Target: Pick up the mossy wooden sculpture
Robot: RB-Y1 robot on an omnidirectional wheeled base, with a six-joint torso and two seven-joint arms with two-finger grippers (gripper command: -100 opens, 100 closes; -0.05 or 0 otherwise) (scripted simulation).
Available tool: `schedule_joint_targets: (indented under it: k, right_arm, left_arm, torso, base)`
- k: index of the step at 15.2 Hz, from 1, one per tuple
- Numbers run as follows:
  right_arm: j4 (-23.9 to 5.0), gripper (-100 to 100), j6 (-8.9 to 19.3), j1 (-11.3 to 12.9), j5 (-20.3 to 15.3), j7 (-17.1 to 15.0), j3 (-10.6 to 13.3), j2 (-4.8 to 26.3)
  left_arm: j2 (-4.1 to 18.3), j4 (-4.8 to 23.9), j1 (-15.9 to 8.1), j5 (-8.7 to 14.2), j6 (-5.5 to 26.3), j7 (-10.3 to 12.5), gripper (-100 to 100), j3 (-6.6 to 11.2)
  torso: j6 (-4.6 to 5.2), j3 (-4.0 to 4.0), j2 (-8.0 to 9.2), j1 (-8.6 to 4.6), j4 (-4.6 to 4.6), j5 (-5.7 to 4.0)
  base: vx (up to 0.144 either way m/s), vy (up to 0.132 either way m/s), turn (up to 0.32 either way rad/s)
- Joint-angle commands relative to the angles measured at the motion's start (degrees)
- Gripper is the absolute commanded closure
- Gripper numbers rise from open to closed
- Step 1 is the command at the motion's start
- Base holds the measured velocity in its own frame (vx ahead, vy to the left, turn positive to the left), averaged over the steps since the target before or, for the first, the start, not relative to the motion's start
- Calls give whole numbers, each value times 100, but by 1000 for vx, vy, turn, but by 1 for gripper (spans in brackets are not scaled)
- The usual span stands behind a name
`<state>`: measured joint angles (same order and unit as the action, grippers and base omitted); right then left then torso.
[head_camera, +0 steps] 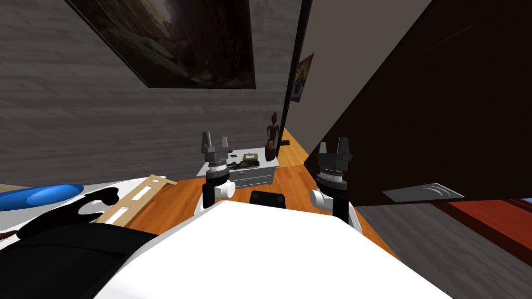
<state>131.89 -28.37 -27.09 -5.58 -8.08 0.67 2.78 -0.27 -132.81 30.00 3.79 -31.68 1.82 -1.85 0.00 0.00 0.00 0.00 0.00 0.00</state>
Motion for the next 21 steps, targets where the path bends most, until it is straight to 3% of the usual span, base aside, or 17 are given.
schedule_joint_targets:
  k: [1, 3, 6, 11, 13, 14, 16, 17, 21]
  right_arm:
    - [0, 0, 0, 0, 0, 0, 0, 0]
    - [0, 0, 0, 0, 0, 0, 0, 0]
    - [0, 0, 0, 0, 0, 0, -1, 1]
    - [0, 0, 0, 0, 0, 0, -1, 1]
    - [0, 0, 0, 0, 0, 0, -1, 1]
    - [0, 0, 0, 0, 0, 0, -1, 1]
    - [0, 0, 0, 0, 0, 0, 0, 1]
    - [0, 0, 0, 0, 0, 0, 0, 0]
    - [0, 0, 0, 0, 0, 0, -1, 1]
  left_arm:
    - [193, 36, -41, -1, 107, 43, -100, 7]
    - [473, 123, -137, -2, 362, 144, -100, 24]
    - [612, 184, -204, -1, 540, 214, -100, 36]
    - [1000, 434, -476, 14, 1179, 487, -100, 84]
    - [1000, 434, -476, 14, 1255, 487, -100, 84]
    - [1120, 539, -588, 25, 1466, 596, -100, 103]
    - [1120, 539, -588, 25, 1547, 596, -100, 103]
    - [1234, 653, -710, 38, 1746, 711, -100, 124]
    - [1344, 778, -840, 56, 2151, 832, -100, 146]
  torso:
    - [0, 0, 0, 0, 0, 0]
    - [0, 2, 3, 11, 0, 2]
    - [1, 5, 10, 28, 2, 6]
    - [0, 6, 11, 30, 2, 7]
    - [1, 7, 12, 35, 3, 8]
    - [0, 6, 10, 28, 2, 7]
    - [0, 6, 10, 25, 2, 6]
    - [0, 6, 10, 21, 2, 5]
    - [1, 5, 9, 26, 2, 6]
  base:
    - [-3, 14, 0]
    - [-23, 42, -7]
    - [-27, 61, -12]
    - [-28, 64, -13]
    - [-27, 62, -15]
    - [-24, 47, -14]
    - [-26, 42, -15]
    - [-29, 47, -16]
    - [-25, 57, -22]
